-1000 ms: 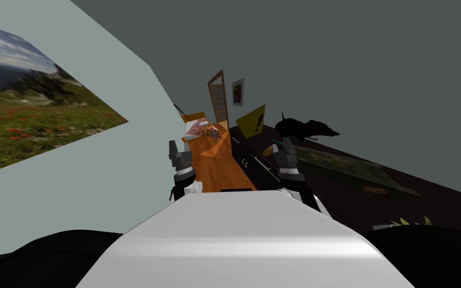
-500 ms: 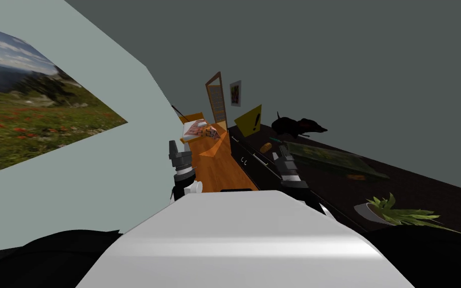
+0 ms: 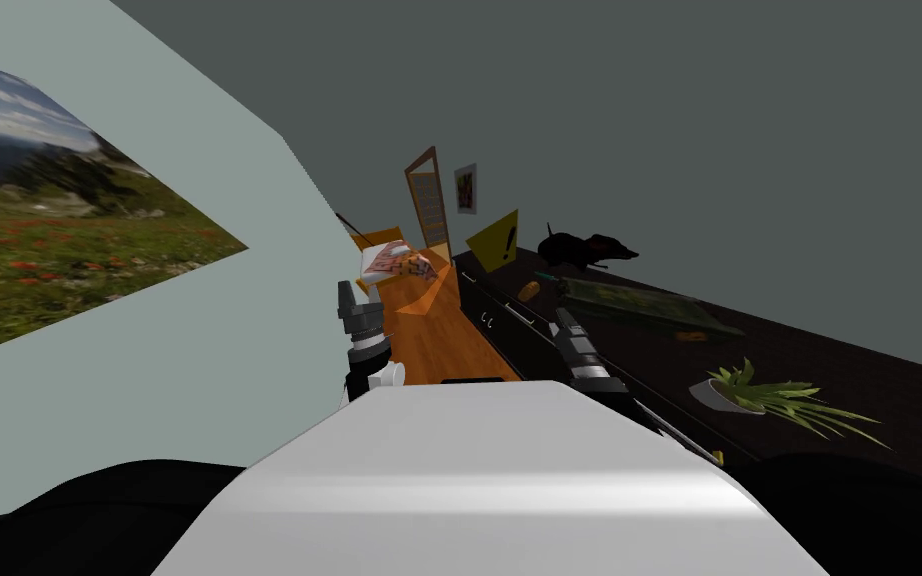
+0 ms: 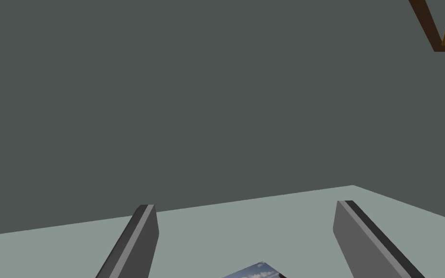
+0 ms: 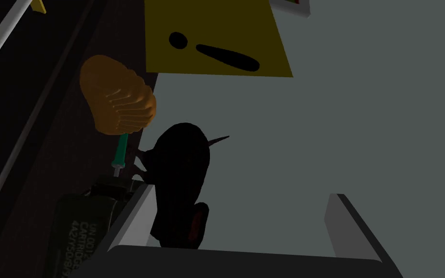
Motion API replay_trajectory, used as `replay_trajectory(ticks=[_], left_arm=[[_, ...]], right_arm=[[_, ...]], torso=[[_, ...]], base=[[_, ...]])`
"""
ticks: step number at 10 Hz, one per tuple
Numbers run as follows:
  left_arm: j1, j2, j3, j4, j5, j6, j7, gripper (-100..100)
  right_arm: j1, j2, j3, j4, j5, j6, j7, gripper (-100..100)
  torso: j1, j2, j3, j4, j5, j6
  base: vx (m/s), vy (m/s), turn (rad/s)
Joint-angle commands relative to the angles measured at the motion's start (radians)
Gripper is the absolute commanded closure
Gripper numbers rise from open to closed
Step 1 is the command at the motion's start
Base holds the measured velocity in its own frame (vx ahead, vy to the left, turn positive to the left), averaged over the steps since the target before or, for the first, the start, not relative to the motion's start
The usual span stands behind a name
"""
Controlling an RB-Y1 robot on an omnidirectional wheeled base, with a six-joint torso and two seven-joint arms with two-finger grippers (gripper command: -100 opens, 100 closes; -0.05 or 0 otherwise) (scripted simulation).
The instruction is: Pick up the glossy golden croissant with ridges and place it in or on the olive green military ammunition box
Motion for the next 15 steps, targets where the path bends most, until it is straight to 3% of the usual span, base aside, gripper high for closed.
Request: replay_trajectory(ticks=[1, 2, 3, 7, 8, 9, 10, 11, 12, 13, 14, 15], left_arm=[[0.000, 0.000, 0.000, 0.000, 0.000, 0.000, 0.000, 0], [0.000, 0.000, 0.000, 0.000, 0.000, 0.000, 0.000, 0], [0.000, 0.000, 0.000, 0.000, 0.000, 0.000, 0.000, 0], [0.000, 0.000, 0.000, 0.000, 0.000, 0.000, 0.000, 0], [0.000, 0.000, 0.000, 0.000, 0.000, 0.000, 0.000, 0], [0.000, 0.000, 0.000, 0.000, 0.000, 0.000, 0.000, 0], [0.000, 0.000, 0.000, 0.000, 0.000, 0.000, 0.000, 0], [0.000, 0.000, 0.000, 0.000, 0.000, 0.000, 0.000, 0], [0.000, 0.000, 0.000, 0.000, 0.000, 0.000, 0.000, 0], [0.000, 0.000, 0.000, 0.000, 0.000, 0.000, 0.000, 0], [0.000, 0.000, 0.000, 0.000, 0.000, 0.000, 0.000, 0], [0.000, 0.000, 0.000, 0.000, 0.000, 0.000, 0.000, 0]], right_arm=[[0.030, -0.004, 0.007, -0.003, 0.001, 0.020, 0.016, -100], [0.069, -0.026, 0.004, -0.003, -0.007, 0.053, 0.036, -100], [0.077, -0.026, 0.004, -0.003, -0.007, 0.053, 0.036, -100], [0.210, -0.090, -0.015, -0.004, -0.028, 0.164, 0.099, -100], [0.210, -0.090, -0.015, -0.004, -0.028, 0.164, 0.099, -100], [0.251, -0.111, -0.024, -0.003, -0.034, 0.202, 0.120, -100], [0.251, -0.111, -0.024, -0.003, -0.034, 0.205, 0.120, -100], [0.290, -0.132, -0.034, -0.003, -0.040, 0.237, 0.141, -100], [0.290, -0.132, -0.034, -0.003, -0.040, 0.246, 0.141, -100], [0.327, -0.152, -0.046, -0.002, -0.046, 0.281, 0.162, -100], [0.327, -0.152, -0.046, -0.002, -0.046, 0.289, 0.162, -100], [0.361, -0.172, -0.059, -0.002, -0.051, 0.329, 0.182, -100]], torso=[[0.000, 0.000, 0.000, 0.000, 0.000, 0.000], [0.000, 0.000, 0.000, 0.000, 0.000, 0.000], [0.000, -0.001, 0.000, 0.000, 0.000, 0.000], [0.003, -0.002, -0.001, 0.000, 0.001, -0.001], [0.003, -0.003, -0.002, -0.001, 0.001, 0.000], [0.002, -0.004, -0.002, -0.001, 0.001, -0.001], [0.003, -0.005, -0.003, -0.001, 0.001, 0.000], [0.002, -0.005, -0.003, -0.001, 0.001, -0.001], [0.002, -0.006, -0.003, -0.001, 0.001, 0.000], [0.002, -0.005, -0.003, -0.001, 0.001, -0.001], [0.004, -0.005, -0.003, -0.001, 0.001, 0.000], [0.002, -0.006, -0.003, -0.001, 0.001, -0.001]], base=[[-0.012, 0.059, -0.073], [-0.008, 0.066, -0.098], [-0.007, 0.064, -0.056], [0.016, 0.104, -0.110], [0.030, 0.099, -0.056], [0.052, 0.105, -0.103], [0.045, 0.095, -0.068], [0.059, 0.096, -0.106], [0.042, 0.092, -0.069], [0.043, 0.121, -0.100], [0.055, 0.100, -0.067], [0.086, 0.106, -0.106]])
